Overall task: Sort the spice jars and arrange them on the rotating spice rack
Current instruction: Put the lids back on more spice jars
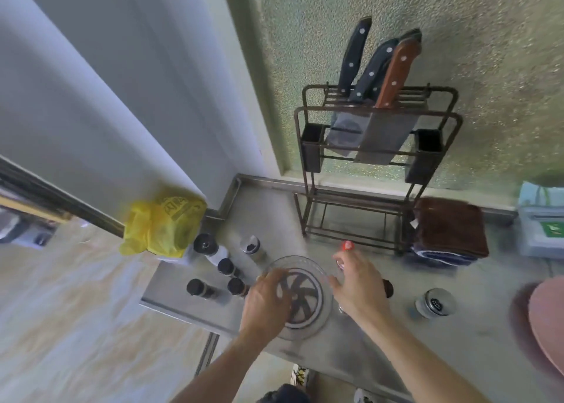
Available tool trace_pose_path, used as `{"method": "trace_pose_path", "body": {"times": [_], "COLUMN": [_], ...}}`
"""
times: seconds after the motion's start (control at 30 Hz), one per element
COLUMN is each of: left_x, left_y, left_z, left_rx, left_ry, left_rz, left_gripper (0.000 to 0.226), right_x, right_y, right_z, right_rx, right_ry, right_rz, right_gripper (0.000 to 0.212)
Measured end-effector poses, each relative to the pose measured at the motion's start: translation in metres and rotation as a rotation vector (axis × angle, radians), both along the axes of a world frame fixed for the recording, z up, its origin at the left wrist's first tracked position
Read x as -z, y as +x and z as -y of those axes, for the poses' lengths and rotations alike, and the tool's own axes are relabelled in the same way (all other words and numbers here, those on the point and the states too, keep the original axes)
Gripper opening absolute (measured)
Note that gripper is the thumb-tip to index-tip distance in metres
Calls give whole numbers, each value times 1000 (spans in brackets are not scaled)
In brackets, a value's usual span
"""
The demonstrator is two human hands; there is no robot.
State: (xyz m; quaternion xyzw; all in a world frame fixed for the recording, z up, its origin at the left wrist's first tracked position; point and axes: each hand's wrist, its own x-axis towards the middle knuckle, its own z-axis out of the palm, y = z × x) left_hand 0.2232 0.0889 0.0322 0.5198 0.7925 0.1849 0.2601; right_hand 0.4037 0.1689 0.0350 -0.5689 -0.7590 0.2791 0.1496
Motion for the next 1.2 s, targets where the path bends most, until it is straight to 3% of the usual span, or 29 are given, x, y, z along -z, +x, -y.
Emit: {"method": "trace_pose_path", "body": {"times": [0.17, 0.4, 0.5, 0.63, 0.77, 0.97, 1.2], "left_x": [3, 39, 54, 68, 69, 37, 46], "left_y": [-69, -140, -152, -159, -163, -148, -102], "left_z": [-13, -81, -99, -107, -104, -92, -83], "left_rx": [-84, 128, 228, 292, 297, 319, 522], "left_ry": [69, -77, -190, -220, -183, -1, -67], "left_rz": [-110, -241, -278, -309, -261, -127, -134], "left_gripper": [43, 59, 58, 48, 41, 48, 48], "right_x": [1, 21, 34, 51, 55, 23, 8], "right_y": [-50, -51, -47, -45, -44, -50, -90], "right_z": [14, -23, -42, -54, -56, -44, -16], "right_rx": [-50, 320, 335, 340, 339, 346, 146], "right_ry": [6, 298, 124, -37, -30, 106, 12], "right_rz": [-7, 199, 315, 324, 317, 192, 217], "right_gripper": [42, 45, 49, 36, 28, 30, 35]}}
